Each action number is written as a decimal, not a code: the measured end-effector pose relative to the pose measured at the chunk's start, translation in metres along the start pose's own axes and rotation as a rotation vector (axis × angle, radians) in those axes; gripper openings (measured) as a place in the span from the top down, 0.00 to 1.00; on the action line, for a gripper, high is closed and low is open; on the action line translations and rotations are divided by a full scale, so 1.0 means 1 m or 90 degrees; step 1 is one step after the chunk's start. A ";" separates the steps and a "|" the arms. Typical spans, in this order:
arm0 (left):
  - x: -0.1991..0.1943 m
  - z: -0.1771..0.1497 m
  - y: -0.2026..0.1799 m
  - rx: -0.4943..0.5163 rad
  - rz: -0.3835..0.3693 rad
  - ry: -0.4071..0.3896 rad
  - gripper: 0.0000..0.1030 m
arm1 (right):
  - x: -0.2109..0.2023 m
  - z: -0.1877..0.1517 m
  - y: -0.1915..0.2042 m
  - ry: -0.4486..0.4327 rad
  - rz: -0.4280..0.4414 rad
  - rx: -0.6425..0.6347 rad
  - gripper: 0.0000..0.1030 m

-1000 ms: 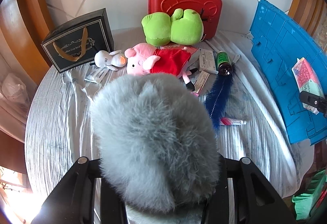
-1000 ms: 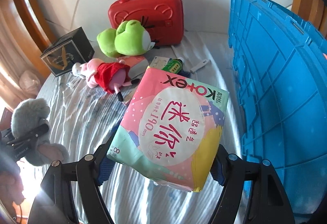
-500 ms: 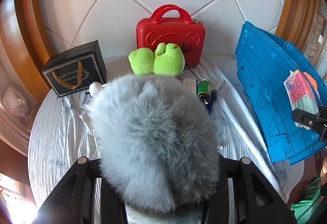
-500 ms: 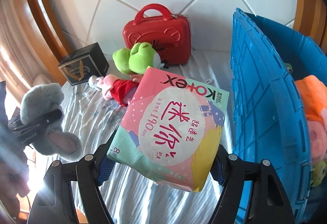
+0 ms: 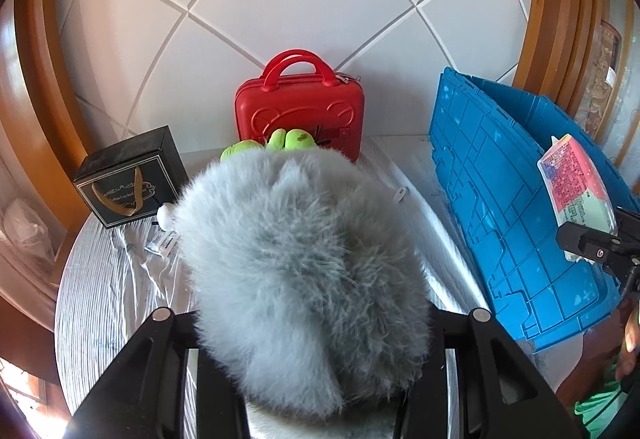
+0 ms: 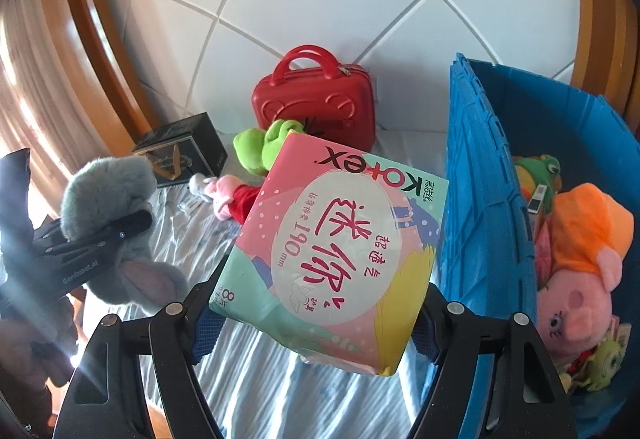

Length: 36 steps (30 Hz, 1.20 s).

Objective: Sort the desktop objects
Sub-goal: 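Lift and carry the grey plush and Kotex pack over the blue crate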

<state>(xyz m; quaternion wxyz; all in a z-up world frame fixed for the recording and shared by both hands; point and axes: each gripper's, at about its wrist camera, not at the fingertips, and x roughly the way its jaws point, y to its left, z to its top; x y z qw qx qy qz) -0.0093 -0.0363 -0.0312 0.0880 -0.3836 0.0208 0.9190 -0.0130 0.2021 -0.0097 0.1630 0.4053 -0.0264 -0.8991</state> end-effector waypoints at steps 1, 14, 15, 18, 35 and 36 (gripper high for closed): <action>-0.002 0.003 -0.004 0.001 -0.003 -0.004 0.65 | -0.003 0.001 -0.003 -0.005 0.002 0.004 0.26; -0.014 0.029 -0.068 0.048 -0.032 -0.034 0.65 | -0.038 0.012 -0.038 -0.039 0.015 0.025 0.26; -0.014 0.032 -0.074 0.053 -0.036 -0.035 0.65 | -0.040 0.012 -0.042 -0.041 0.015 0.030 0.26; -0.015 0.041 -0.094 0.071 -0.049 -0.045 0.65 | -0.051 0.012 -0.057 -0.051 0.011 0.046 0.26; -0.010 0.080 -0.214 0.162 -0.133 -0.061 0.65 | -0.091 0.008 -0.137 -0.085 -0.044 0.103 0.26; -0.010 0.082 -0.221 0.167 -0.138 -0.063 0.65 | -0.094 0.008 -0.142 -0.088 -0.049 0.107 0.26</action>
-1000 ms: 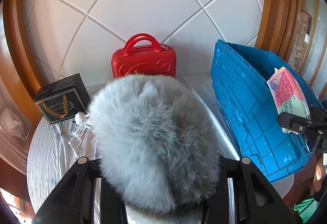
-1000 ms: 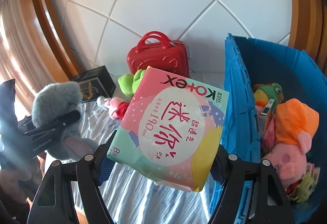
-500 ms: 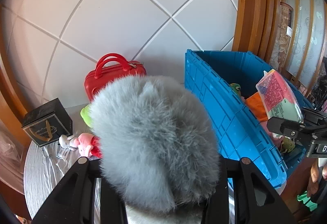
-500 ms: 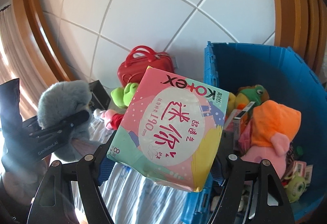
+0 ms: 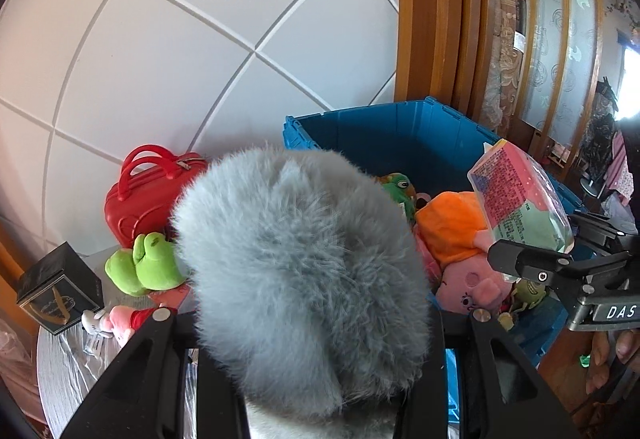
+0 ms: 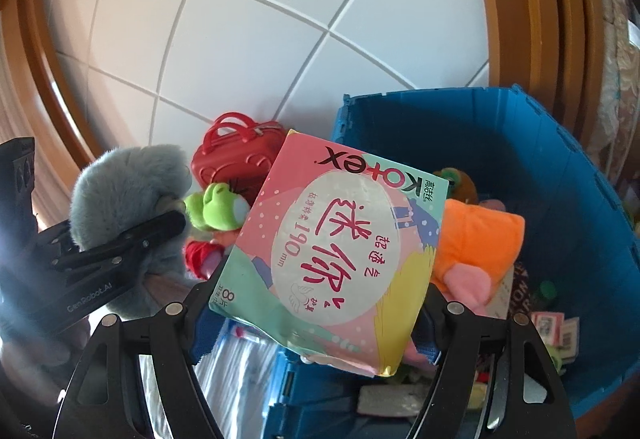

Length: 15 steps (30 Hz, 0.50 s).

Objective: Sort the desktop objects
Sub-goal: 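Lift and carry the grey plush and Kotex pack over the blue crate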

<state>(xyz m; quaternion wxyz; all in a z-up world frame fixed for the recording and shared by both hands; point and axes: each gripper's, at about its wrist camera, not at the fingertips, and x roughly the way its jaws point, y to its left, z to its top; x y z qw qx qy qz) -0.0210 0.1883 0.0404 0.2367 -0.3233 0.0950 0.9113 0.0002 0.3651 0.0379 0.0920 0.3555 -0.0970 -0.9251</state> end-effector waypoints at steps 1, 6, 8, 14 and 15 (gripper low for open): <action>0.002 0.004 -0.005 0.005 -0.004 -0.001 0.65 | -0.002 0.001 -0.004 -0.004 -0.004 0.003 0.26; 0.012 0.026 -0.030 0.031 -0.020 -0.006 0.65 | -0.012 0.007 -0.029 -0.016 -0.020 0.023 0.26; 0.017 0.034 -0.040 0.043 -0.027 -0.008 0.65 | -0.014 0.008 -0.038 -0.020 -0.027 0.032 0.26; 0.033 0.057 -0.066 0.070 -0.049 -0.005 0.65 | -0.020 0.009 -0.068 -0.027 -0.052 0.059 0.26; 0.036 0.060 -0.070 0.074 -0.053 -0.004 0.65 | -0.021 0.009 -0.072 -0.028 -0.055 0.063 0.26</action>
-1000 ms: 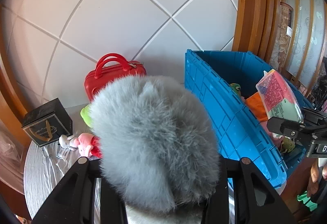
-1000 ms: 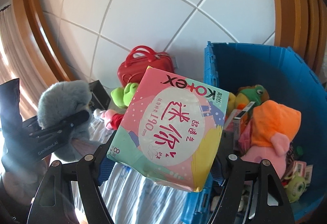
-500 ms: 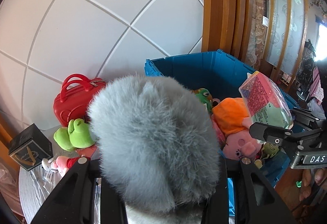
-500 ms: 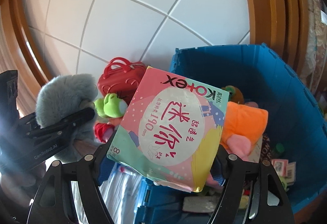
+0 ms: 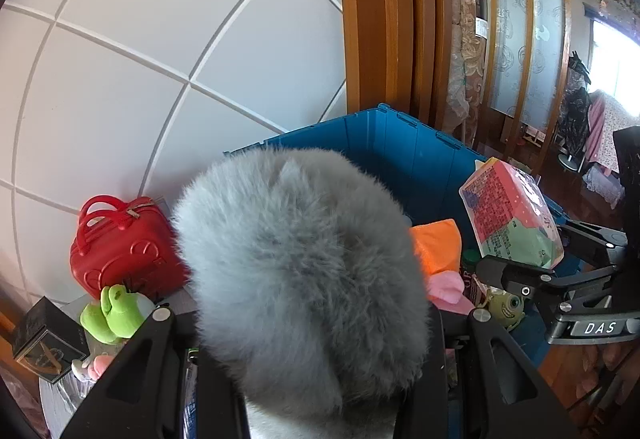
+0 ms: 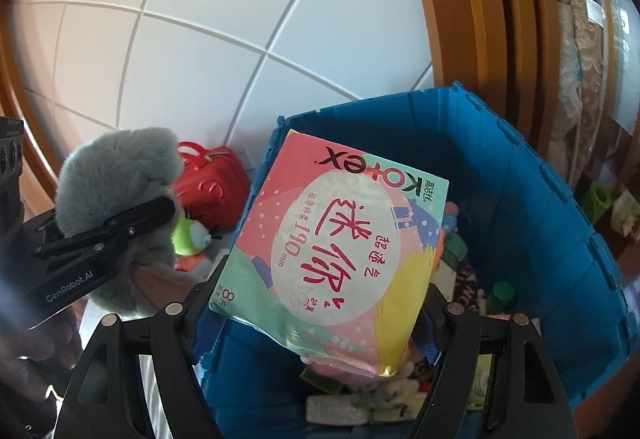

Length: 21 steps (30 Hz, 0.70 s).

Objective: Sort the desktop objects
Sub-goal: 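Lift and carry the grey plush and Kotex pack over the blue crate, then open both tools to drop the grey plush and Kotex pack into the crate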

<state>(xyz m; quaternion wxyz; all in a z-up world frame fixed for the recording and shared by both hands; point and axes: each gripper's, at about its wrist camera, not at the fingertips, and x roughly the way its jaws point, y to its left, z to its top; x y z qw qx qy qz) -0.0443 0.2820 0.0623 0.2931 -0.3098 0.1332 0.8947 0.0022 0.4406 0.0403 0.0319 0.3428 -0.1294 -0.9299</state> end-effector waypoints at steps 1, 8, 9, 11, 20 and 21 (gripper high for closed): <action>0.003 0.004 -0.003 0.004 -0.004 0.001 0.65 | 0.000 0.000 -0.005 -0.001 -0.004 0.005 0.26; 0.027 0.026 -0.025 0.030 -0.025 0.004 0.65 | 0.001 0.001 -0.041 0.001 -0.031 0.039 0.26; 0.030 0.029 -0.028 0.034 -0.027 0.004 0.65 | 0.001 0.002 -0.046 0.001 -0.037 0.042 0.26; 0.036 0.035 -0.034 0.041 -0.033 0.005 0.65 | 0.001 0.002 -0.056 0.002 -0.052 0.045 0.26; 0.067 0.057 -0.053 0.061 -0.052 0.013 0.65 | 0.014 0.008 -0.099 0.016 -0.098 0.074 0.26; 0.070 0.058 -0.055 0.062 -0.055 0.015 0.65 | 0.014 0.008 -0.101 0.016 -0.101 0.075 0.25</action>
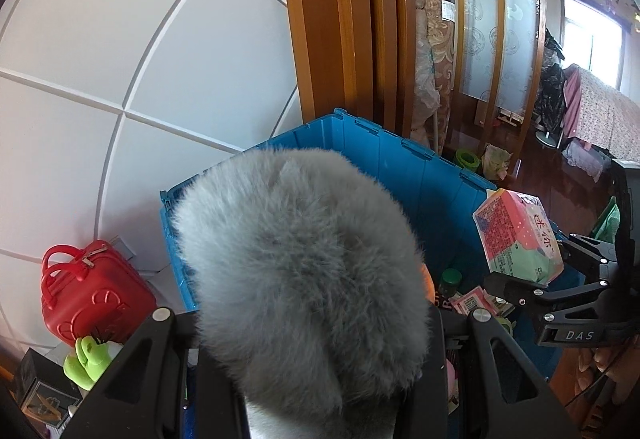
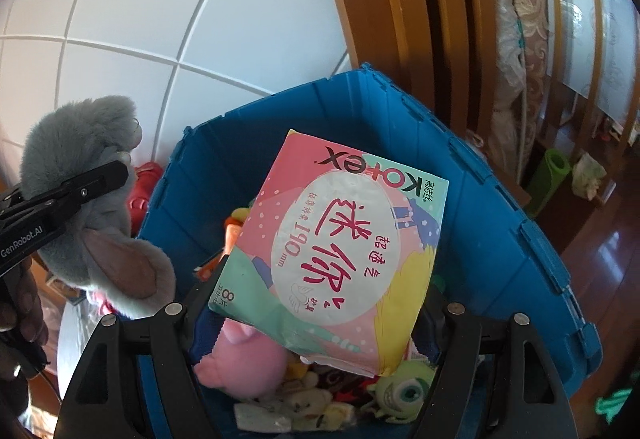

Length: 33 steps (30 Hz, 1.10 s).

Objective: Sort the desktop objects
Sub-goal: 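Open both tools to drop the grey plush and Kotex pack into the crate, then move both open tools back over the table toward the bottle and tube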

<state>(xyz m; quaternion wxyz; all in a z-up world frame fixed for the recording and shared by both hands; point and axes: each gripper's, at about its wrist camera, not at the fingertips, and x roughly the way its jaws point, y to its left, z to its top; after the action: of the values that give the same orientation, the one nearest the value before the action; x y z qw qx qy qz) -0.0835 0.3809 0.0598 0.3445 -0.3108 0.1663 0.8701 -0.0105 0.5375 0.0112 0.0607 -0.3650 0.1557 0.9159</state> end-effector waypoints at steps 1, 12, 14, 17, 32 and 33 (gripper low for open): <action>0.002 0.001 -0.001 -0.001 -0.004 0.001 0.64 | 0.001 0.000 -0.002 0.000 -0.004 0.002 0.25; 0.007 -0.014 0.020 -0.043 0.031 0.005 0.04 | 0.002 0.004 -0.017 -0.016 -0.038 0.021 0.00; 0.004 -0.021 0.026 -0.049 0.035 0.008 0.04 | 0.004 0.005 -0.014 -0.015 -0.032 0.017 0.00; -0.001 -0.032 0.036 -0.063 0.043 0.011 0.04 | 0.004 0.005 -0.003 -0.013 -0.022 0.009 0.00; -0.055 -0.116 0.104 -0.149 0.092 0.031 0.04 | 0.007 -0.008 0.090 0.004 0.054 -0.088 0.00; -0.060 -0.123 0.110 -0.156 0.096 0.032 0.04 | 0.007 -0.010 0.098 0.005 0.058 -0.094 0.00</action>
<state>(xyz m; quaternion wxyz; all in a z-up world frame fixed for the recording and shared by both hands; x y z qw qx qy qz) -0.0743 0.2116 0.0151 0.2333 -0.3591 0.0905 0.8991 -0.0309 0.4414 0.0231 -0.0087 -0.3646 0.1046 0.9252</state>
